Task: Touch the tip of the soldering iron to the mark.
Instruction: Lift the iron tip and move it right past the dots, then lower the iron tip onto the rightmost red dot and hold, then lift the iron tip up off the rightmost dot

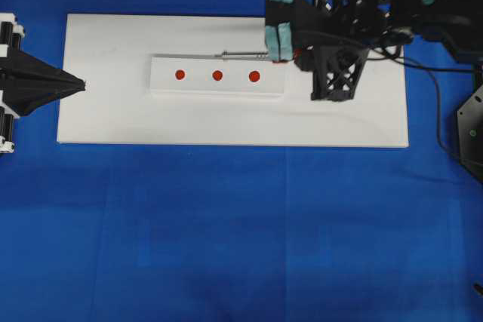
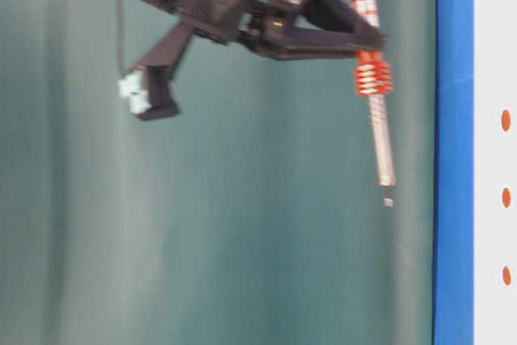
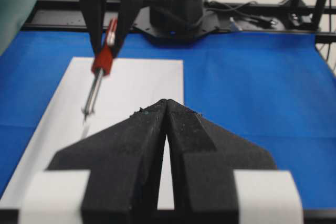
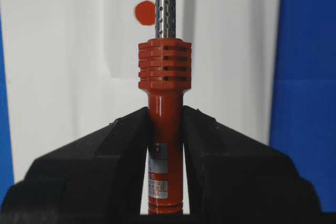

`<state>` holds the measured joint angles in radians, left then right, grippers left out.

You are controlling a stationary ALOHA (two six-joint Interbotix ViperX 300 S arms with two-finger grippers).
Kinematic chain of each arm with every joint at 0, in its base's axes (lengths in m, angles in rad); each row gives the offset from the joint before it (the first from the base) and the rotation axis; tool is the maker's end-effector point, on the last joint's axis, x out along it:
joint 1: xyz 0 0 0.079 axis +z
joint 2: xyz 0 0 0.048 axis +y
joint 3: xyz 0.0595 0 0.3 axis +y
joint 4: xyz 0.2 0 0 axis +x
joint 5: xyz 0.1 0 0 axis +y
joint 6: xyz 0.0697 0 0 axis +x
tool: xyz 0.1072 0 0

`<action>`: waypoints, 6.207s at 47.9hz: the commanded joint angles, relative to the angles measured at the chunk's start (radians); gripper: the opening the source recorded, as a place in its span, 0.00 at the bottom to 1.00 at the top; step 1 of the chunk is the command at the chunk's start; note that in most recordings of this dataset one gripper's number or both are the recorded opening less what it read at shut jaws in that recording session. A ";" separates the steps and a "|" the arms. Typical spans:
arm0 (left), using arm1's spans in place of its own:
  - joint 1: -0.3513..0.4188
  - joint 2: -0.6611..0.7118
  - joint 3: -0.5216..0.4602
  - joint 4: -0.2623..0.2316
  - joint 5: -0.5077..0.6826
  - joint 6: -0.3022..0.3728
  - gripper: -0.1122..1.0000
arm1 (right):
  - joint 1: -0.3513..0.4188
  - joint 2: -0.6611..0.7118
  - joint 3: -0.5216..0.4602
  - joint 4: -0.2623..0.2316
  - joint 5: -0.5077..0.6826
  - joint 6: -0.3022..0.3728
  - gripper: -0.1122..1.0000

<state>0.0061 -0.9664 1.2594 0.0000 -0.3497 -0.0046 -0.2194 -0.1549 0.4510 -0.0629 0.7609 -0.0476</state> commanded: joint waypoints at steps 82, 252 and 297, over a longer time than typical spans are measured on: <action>0.003 0.002 -0.011 0.003 -0.003 0.000 0.10 | -0.017 -0.247 0.190 -0.028 0.078 0.035 0.16; 0.012 0.002 -0.014 0.003 -0.006 -0.002 0.10 | -0.017 -0.110 0.124 -0.052 0.060 0.037 0.16; 0.012 0.000 -0.012 0.003 -0.006 -0.012 0.10 | 0.133 -0.195 0.129 -0.067 0.104 0.222 0.16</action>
<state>0.0169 -0.9679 1.2594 0.0000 -0.3467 -0.0169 -0.1304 -0.3237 0.5829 -0.1273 0.8698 0.1427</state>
